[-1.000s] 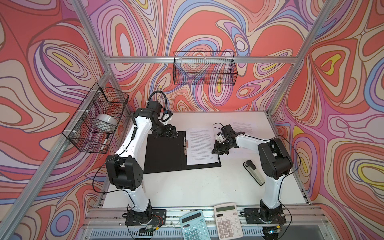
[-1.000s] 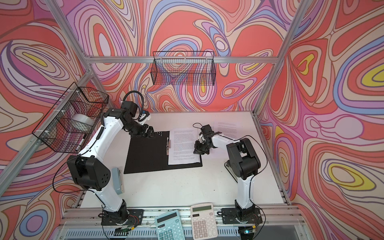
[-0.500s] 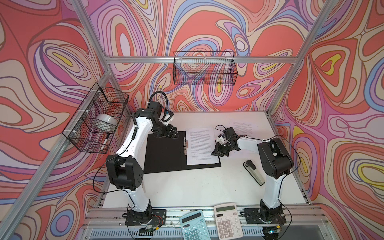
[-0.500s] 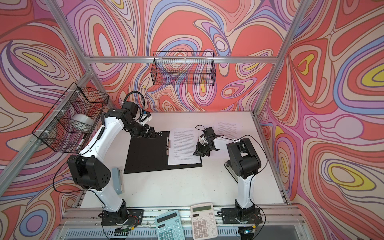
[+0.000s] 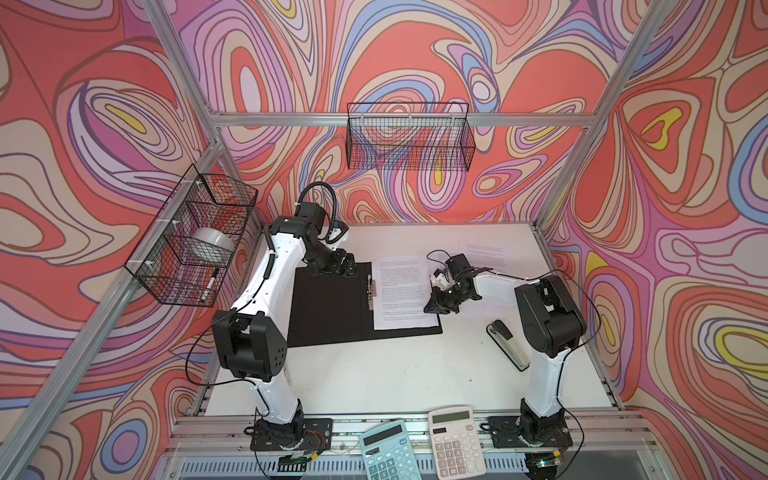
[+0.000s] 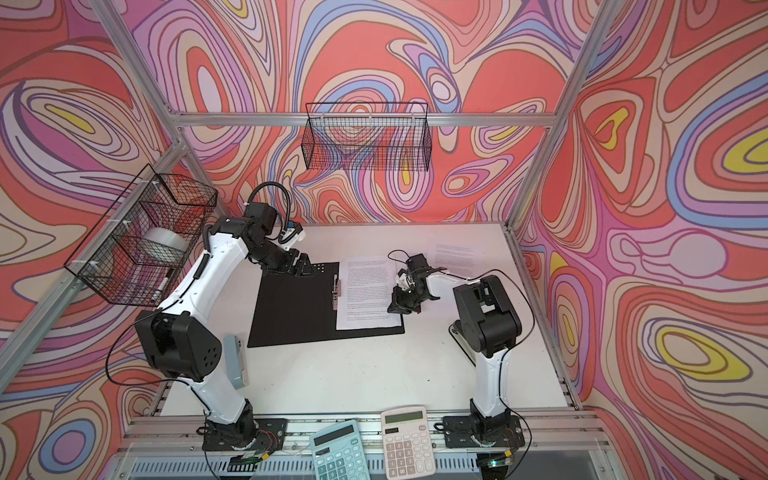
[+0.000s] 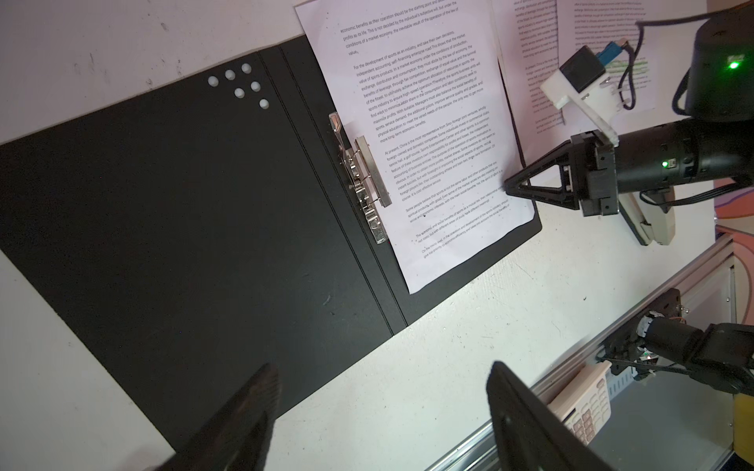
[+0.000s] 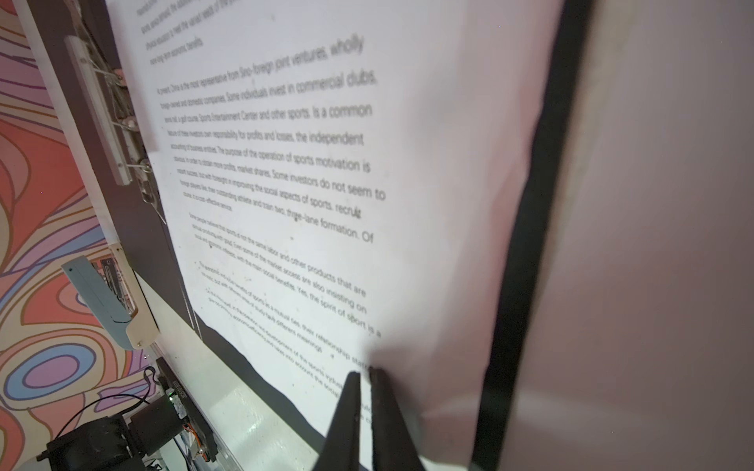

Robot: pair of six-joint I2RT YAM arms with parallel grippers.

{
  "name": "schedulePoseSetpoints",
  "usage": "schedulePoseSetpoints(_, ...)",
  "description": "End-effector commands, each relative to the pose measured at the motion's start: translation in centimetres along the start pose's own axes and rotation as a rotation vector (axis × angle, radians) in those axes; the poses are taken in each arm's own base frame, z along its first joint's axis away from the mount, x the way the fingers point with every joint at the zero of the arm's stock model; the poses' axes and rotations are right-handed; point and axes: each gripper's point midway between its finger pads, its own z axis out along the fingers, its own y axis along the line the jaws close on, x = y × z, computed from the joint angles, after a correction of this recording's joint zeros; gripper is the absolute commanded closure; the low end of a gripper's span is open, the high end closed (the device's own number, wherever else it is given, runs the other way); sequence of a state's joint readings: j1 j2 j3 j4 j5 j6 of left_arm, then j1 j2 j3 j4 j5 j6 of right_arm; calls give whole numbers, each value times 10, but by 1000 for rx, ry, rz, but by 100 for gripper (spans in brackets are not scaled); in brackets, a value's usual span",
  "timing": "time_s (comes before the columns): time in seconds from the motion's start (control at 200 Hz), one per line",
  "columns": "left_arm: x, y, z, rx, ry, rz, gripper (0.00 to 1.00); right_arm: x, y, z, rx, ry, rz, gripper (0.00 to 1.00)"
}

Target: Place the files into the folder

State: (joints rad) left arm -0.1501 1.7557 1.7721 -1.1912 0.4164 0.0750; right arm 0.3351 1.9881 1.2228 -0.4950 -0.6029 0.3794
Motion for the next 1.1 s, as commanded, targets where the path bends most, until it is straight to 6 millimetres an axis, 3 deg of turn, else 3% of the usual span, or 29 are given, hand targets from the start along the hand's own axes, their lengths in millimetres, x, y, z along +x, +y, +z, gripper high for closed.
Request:
schedulePoseSetpoints(0.0, 3, -1, -4, -7, 19, 13, 20, 15, -18, 7, 60, 71, 12, 90)
schedulePoseSetpoints(0.215, 3, 1, -4, -22, 19, 20, 20, 5, -2, -8, 47, 38, -27, 88)
schedulePoseSetpoints(0.501, 6, 4, -5, -41, 17, 41, 20, -67, 52, -50, 11, -157, -135, 87)
schedulePoseSetpoints(0.866, 16, 4, 0, -33, 32, 56, 20, -179, 62, -17, 3, -352, -218, 87)
schedulePoseSetpoints(1.092, 18, 2, 4, -11, 41, 58, 20, -220, 54, 10, -2, -439, -255, 87)
